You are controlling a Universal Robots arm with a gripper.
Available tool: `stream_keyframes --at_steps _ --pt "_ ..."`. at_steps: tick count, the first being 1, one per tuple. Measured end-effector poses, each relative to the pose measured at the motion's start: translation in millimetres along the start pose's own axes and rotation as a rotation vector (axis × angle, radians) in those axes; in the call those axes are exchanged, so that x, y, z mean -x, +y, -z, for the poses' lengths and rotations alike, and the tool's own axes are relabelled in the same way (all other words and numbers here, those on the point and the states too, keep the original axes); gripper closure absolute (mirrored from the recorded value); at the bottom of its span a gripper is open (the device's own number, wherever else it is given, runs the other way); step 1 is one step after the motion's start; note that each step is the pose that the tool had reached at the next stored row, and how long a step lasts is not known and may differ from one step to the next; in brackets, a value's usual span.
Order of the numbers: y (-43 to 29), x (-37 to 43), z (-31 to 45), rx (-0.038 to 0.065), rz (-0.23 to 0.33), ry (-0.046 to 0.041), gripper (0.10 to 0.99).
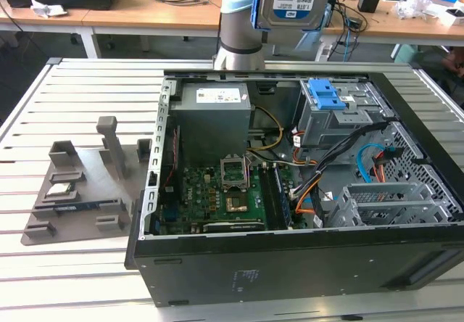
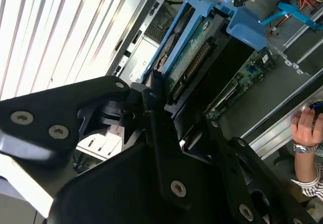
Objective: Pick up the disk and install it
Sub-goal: 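Pick up the disk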
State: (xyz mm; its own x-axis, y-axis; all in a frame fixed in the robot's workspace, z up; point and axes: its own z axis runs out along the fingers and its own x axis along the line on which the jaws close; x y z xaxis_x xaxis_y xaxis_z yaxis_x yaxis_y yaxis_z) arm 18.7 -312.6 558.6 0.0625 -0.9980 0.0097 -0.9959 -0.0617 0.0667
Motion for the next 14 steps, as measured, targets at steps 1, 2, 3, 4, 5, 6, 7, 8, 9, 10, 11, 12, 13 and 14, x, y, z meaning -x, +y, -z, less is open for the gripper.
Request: stream_keyframes --at_steps 1,2,3,4,5,6,7,8,9,10,11,12,13,14 --pt "-15.5 -1.0 1.0 0.000 0.000 0.0000 0.718" --pt "-18.5 -1.2 1.2 0.000 0.000 0.0000 0.718" --pt "-20.7 -1.3 1.4 0.000 0.000 -0.0001 0.718" --pt "-24.9 -1.6 1.7 0.000 0.000 0.0000 0.718" --pt "-28.5 -1.8 1.9 0.000 0.000 0.0000 0.718" --pt "-31.5 -2.0 2.1 0.000 0.000 0.0000 0.718" --pt "-35.4 -2.2 2.4 0.000 0.000 0.0000 0.718" --pt "-38.5 -2.4 2.5 0.000 0.000 0.0000 0.718" --pt "-45.1 -2.8 3.0 0.000 0.000 0.0000 0.718" --pt "-48.7 -3.1 3.2 0.000 0.000 0.0000 0.718" --pt "-51.6 -3.2 3.4 0.000 0.000 0.0000 0.718" --pt "-54.2 -3.4 3.6 0.000 0.000 0.0000 0.718" --pt "-56.6 -3.5 3.7 0.000 0.000 0.0000 0.718" --pt "-61.9 -3.9 4.1 0.000 0.000 0.0000 0.718"
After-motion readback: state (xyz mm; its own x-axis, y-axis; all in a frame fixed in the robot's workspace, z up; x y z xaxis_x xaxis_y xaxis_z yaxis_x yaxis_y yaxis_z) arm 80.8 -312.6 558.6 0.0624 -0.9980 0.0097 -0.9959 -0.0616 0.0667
